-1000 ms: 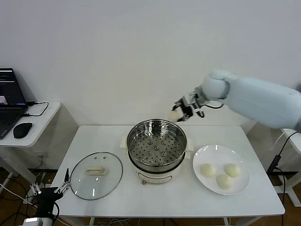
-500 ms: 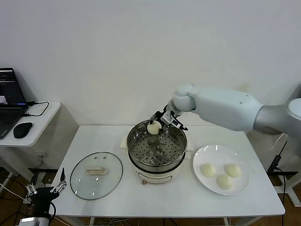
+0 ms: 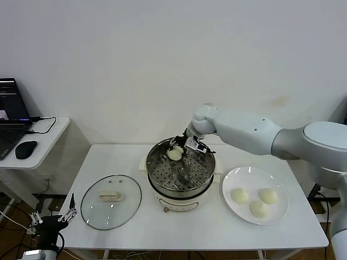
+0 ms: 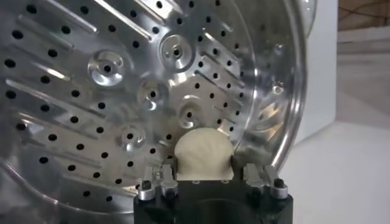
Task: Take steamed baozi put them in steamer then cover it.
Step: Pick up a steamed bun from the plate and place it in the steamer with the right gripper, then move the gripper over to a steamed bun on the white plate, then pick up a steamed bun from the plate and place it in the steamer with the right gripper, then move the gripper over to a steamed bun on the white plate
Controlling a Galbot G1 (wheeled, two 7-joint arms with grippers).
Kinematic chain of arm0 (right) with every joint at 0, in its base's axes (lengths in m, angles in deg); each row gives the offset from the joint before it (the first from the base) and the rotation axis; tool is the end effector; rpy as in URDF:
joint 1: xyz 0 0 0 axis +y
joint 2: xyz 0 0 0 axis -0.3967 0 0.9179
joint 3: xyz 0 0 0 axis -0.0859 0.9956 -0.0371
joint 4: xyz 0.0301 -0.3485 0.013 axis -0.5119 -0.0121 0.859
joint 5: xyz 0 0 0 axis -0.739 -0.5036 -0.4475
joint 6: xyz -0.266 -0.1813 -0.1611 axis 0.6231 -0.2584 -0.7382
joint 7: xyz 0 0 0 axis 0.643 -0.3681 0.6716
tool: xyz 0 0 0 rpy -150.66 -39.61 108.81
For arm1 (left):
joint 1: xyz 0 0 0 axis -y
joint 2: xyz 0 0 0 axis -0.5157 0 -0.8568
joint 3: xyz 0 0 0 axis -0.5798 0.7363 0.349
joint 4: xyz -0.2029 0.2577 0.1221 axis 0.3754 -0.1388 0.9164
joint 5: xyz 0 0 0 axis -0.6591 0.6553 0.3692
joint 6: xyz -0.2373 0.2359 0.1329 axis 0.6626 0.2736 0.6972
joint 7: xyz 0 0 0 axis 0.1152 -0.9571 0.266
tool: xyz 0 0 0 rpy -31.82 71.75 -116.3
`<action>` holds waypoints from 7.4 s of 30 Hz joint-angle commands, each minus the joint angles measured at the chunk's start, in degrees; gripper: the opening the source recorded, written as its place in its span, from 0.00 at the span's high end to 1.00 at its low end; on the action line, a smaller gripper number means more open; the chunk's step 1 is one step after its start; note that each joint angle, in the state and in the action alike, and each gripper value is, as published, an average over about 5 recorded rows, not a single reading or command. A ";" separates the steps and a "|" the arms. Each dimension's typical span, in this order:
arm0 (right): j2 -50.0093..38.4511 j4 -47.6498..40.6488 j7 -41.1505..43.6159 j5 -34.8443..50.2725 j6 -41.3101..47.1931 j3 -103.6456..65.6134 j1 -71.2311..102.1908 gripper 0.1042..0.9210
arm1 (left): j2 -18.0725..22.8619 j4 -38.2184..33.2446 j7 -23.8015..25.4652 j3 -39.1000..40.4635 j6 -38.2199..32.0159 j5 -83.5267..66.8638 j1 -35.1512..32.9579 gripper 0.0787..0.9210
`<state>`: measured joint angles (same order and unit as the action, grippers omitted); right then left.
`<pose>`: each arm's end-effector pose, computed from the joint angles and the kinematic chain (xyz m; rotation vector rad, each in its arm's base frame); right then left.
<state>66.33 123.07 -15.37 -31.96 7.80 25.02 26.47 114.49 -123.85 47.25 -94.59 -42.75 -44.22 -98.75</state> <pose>0.5990 0.1065 -0.1247 -1.8303 0.7127 -2.3116 0.1413 0.1435 -0.3102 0.3494 -3.0556 -0.3257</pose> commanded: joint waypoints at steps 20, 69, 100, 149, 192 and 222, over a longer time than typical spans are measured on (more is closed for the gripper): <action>-37.42 39.33 13.54 30.02 47.54 3.56 -18.33 0.12 | -0.17 -3.37 0.28 0.49 0.56 0.34 -1.22 0.12; -36.41 22.24 9.92 15.06 44.74 -22.04 28.91 0.16 | -0.57 -0.95 0.38 -0.92 0.61 0.57 -1.37 0.12; -39.06 24.99 11.66 16.73 46.54 -21.87 20.90 0.46 | -0.31 -1.25 0.32 -1.00 0.50 0.51 -1.29 0.12; -0.14 19.14 -3.24 49.09 66.69 -3.90 1.20 0.43 | -0.49 -1.50 0.59 -0.82 1.02 -0.10 0.69 0.12; -48.26 43.53 24.90 22.49 46.18 -2.71 -11.07 0.12 | -0.59 -2.27 0.71 -0.24 0.88 -0.03 0.21 0.12; -53.96 38.40 14.86 6.78 43.30 -33.07 40.33 0.12 | 0.48 -1.77 0.68 0.42 0.87 1.39 -0.95 0.12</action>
<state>11.25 164.26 1.75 -22.51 51.92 3.97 50.14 115.02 -125.75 47.93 -94.01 -41.87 -42.85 -99.61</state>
